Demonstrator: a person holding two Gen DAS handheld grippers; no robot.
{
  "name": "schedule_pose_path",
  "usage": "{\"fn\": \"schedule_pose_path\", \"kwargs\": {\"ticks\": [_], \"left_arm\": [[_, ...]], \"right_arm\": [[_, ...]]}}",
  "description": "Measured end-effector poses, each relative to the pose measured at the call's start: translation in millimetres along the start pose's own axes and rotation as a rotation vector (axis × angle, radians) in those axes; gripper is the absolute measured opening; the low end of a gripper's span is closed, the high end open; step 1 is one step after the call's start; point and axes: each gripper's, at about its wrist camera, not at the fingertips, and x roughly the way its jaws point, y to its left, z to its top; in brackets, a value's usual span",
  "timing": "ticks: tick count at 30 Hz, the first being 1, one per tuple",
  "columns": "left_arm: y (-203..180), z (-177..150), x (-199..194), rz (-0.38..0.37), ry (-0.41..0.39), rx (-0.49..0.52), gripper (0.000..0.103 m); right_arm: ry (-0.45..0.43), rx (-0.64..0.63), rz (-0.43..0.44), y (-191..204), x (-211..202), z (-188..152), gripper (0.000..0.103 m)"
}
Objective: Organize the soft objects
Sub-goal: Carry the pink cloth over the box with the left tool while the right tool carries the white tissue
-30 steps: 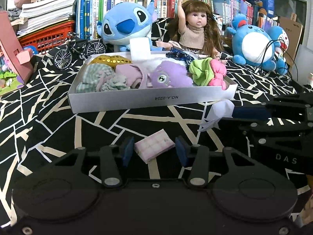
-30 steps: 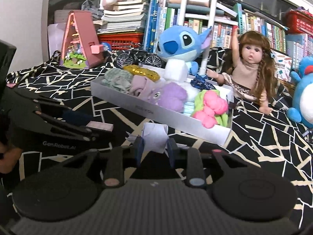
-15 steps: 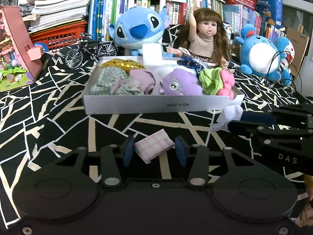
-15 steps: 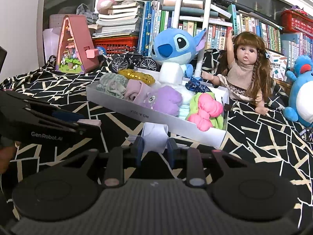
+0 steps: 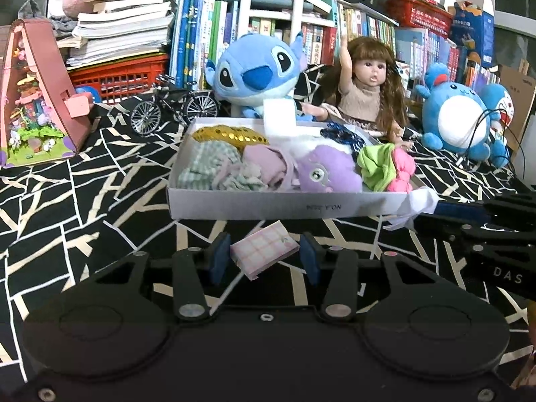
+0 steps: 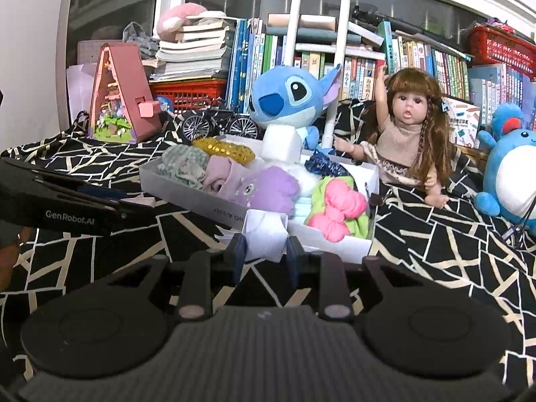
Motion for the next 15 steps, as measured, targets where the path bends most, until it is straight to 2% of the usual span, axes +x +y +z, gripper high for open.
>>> {"fn": "schedule_pose_path", "kwargs": {"ticks": [15], "left_arm": [[13.5,19.3,-6.5,0.035,-0.055,-0.014,0.043]], "right_arm": [[-0.056,0.005,-0.043,-11.3,-6.3,15.5,0.032]]}}
